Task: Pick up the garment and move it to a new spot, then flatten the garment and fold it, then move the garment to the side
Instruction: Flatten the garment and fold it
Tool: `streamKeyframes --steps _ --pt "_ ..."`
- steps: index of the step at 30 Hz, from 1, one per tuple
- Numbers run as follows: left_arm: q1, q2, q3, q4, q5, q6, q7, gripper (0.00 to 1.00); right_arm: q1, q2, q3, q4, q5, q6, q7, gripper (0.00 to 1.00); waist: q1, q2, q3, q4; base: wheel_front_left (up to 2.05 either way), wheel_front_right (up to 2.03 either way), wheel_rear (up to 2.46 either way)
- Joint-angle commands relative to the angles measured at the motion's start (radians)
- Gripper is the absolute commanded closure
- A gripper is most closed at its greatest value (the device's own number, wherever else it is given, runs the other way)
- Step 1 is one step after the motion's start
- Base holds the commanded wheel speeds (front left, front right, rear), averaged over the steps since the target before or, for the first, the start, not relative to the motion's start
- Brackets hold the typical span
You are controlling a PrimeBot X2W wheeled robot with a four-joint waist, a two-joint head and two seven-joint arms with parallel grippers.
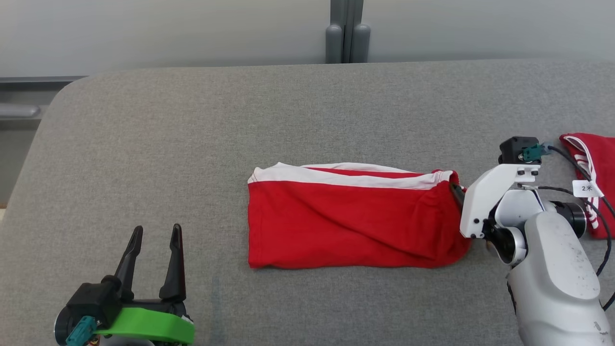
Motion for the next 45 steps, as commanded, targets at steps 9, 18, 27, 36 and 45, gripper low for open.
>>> streamKeyframes --steps 9,18,27,36,45 --pt "-0.005 0.014 -0.006 0.002 -0.005 -0.005 -0.003 0.00 0.081 -0.001 -0.017 -0.181 -0.025 0.000 0.018 0.00 0.0001 0.0000 -0.013 0.001 0.00 0.00 0.00" --pt "-0.027 0.010 -0.010 -0.007 -0.007 -0.005 -0.003 0.00 0.126 -0.002 0.018 -0.209 -0.025 0.000 0.063 0.00 0.0001 0.0000 0.016 0.000 0.00 0.00 0.00" --pt "-0.039 0.013 -0.010 -0.005 -0.012 -0.005 -0.003 0.00 0.085 -0.002 -0.027 -0.084 -0.057 0.000 0.000 0.00 0.0001 0.0000 0.045 0.012 0.00 0.00 0.00" --pt "-0.049 0.012 -0.014 -0.008 -0.011 -0.005 -0.003 0.00 0.043 -0.001 -0.027 0.041 -0.009 0.000 -0.049 0.00 0.0001 0.0000 0.063 0.020 0.00 0.00 0.00" --pt "-0.061 0.015 -0.022 0.002 -0.015 -0.005 -0.003 0.00 0.020 0.002 0.011 0.144 0.038 0.000 -0.060 0.00 0.0001 0.0000 0.072 0.024 0.00 0.00 0.00"
